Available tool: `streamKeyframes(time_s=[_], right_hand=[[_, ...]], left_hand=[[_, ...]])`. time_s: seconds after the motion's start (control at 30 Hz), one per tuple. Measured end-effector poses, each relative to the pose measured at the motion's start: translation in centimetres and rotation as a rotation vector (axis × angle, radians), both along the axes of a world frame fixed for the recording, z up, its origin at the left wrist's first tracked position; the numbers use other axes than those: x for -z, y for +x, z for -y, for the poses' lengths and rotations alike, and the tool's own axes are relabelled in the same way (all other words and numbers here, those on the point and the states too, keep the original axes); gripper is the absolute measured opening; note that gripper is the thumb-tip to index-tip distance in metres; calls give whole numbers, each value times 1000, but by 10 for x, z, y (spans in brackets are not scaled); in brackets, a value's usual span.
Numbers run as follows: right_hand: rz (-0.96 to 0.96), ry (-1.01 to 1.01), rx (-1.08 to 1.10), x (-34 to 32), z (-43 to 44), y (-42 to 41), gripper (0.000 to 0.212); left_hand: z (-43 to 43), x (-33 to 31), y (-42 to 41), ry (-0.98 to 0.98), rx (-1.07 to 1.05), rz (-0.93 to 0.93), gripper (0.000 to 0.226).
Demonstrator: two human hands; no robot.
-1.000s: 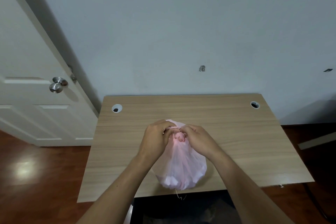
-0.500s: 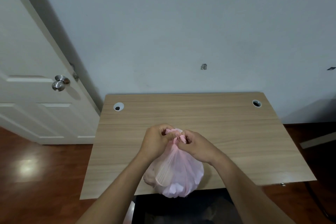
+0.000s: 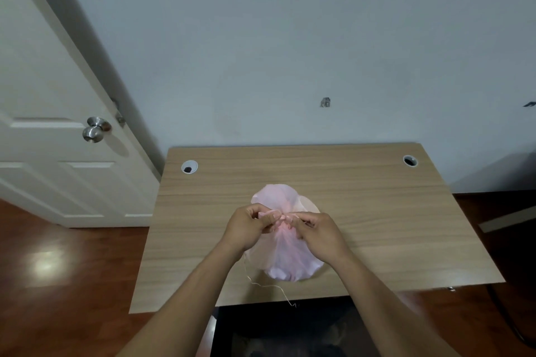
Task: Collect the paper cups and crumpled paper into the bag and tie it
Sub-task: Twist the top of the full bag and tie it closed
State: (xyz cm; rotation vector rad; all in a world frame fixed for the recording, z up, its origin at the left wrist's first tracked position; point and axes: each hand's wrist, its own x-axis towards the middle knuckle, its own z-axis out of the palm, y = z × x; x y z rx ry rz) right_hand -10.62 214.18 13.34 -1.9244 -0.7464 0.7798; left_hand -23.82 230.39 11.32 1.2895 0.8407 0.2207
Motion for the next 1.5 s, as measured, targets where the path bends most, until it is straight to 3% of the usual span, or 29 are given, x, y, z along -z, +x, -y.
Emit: streamKeyframes(time_s=[0.23, 0.37, 0.53, 0.63, 0.8, 0.93, 1.0, 1.17, 1.5], right_hand=[[69, -224, 89, 28, 9, -2, 17], [44, -340, 114, 49, 20, -5, 39], [-25, -363, 93, 50, 25, -11, 26], [-88, -337, 92, 46, 24, -15, 24], [-198, -233, 155, 38, 33, -10, 23], [-251, -200, 144, 30, 40, -6, 19], [-253, -201, 119, 26, 44, -3, 20], [-206, -228, 14, 22, 53, 13, 20], [-166, -139, -168, 13, 63, 48, 11]], left_hand=[[-6, 34, 4, -74, -61, -158, 17], [-6, 49, -5, -13, -71, -278, 19], [4, 58, -15, 289, -57, -396, 23], [11, 54, -22, 504, -9, -323, 8], [16, 58, -29, 770, 225, -219, 24], [36, 61, -27, 803, 323, -352, 57], [47, 58, -24, 851, 337, -429, 55], [63, 52, -16, 874, 210, -381, 22], [114, 8, -23, 932, -43, -355, 19]])
